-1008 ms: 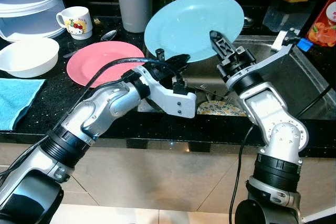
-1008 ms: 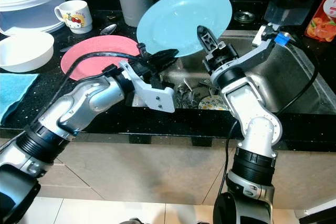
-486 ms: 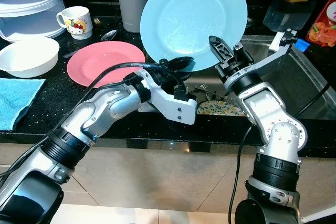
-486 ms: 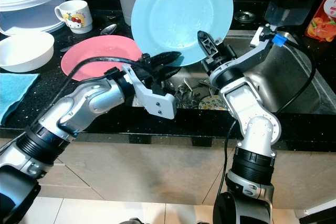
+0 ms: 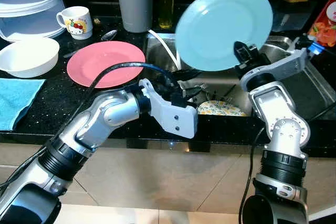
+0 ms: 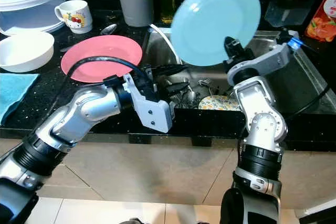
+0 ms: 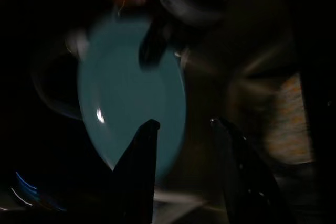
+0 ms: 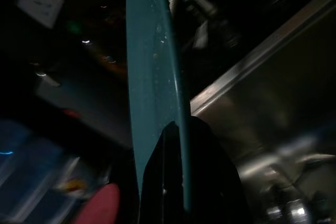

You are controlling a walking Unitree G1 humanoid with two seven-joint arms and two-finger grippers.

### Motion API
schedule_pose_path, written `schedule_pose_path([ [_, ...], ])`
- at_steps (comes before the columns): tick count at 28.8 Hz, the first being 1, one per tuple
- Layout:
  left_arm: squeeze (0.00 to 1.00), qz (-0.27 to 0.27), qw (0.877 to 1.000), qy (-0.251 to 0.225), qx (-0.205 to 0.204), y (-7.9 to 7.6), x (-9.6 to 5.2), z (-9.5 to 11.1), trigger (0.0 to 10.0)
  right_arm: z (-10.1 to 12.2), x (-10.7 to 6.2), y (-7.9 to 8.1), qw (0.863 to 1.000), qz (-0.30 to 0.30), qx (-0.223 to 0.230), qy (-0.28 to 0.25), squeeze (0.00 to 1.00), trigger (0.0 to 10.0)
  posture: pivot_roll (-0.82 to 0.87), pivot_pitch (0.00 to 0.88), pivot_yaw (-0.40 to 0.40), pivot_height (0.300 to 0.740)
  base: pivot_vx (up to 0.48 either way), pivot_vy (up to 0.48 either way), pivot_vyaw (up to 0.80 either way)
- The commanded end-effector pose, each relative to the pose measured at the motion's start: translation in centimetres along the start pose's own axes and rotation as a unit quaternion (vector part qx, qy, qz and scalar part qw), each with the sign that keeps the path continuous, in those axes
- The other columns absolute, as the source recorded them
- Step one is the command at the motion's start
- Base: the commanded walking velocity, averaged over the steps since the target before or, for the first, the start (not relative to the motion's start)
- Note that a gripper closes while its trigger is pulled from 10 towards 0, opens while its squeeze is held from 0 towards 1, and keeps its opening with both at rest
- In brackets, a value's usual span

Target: Kitchen organization

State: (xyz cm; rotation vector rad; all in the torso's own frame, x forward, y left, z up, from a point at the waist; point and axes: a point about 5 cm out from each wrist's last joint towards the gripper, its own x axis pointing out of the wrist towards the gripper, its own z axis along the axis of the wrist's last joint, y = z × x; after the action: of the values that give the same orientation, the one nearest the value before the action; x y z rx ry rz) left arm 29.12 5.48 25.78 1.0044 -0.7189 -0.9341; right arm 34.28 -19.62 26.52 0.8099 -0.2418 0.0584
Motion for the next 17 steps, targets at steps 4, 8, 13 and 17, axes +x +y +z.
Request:
schedule_pose_path([
  [4, 0.0, 0.031, 0.973, 0.061, -0.222, 0.3, 0.5, -1.3, 10.0, -1.0, 0.1, -0.4, 0.992, -0.006, -0.123, 0.012, 0.0, 10.0, 0.12, 0.076, 0.022, 0.74, 0.0, 0.0, 0.0],
  [8, 0.0, 0.053, 0.95, 0.092, -0.294, 0.7, 0.6, -2.3, 10.0, -2.3, -0.1, -0.3, 0.978, 0.012, -0.206, 0.039, 0.0, 10.0, 0.12, 0.075, 0.024, 0.74, 0.0, 0.0, 0.0],
  [13, 0.0, 0.074, 0.872, 0.171, -0.453, 0.5, 0.4, -4.8, 10.0, -5.1, -0.5, -0.2, 0.937, 0.05, -0.327, 0.108, 0.0, 10.0, 0.12, 0.078, 0.023, 0.74, 0.0, 0.0, 0.0],
  [17, 0.0, 0.076, 0.825, 0.197, -0.524, 0.4, 0.5, -5.1, 10.0, -6.4, -0.7, -0.3, 0.911, 0.076, -0.38, 0.14, 0.0, 10.0, 0.12, 0.081, 0.023, 0.74, 0.0, 0.0, 0.0],
])
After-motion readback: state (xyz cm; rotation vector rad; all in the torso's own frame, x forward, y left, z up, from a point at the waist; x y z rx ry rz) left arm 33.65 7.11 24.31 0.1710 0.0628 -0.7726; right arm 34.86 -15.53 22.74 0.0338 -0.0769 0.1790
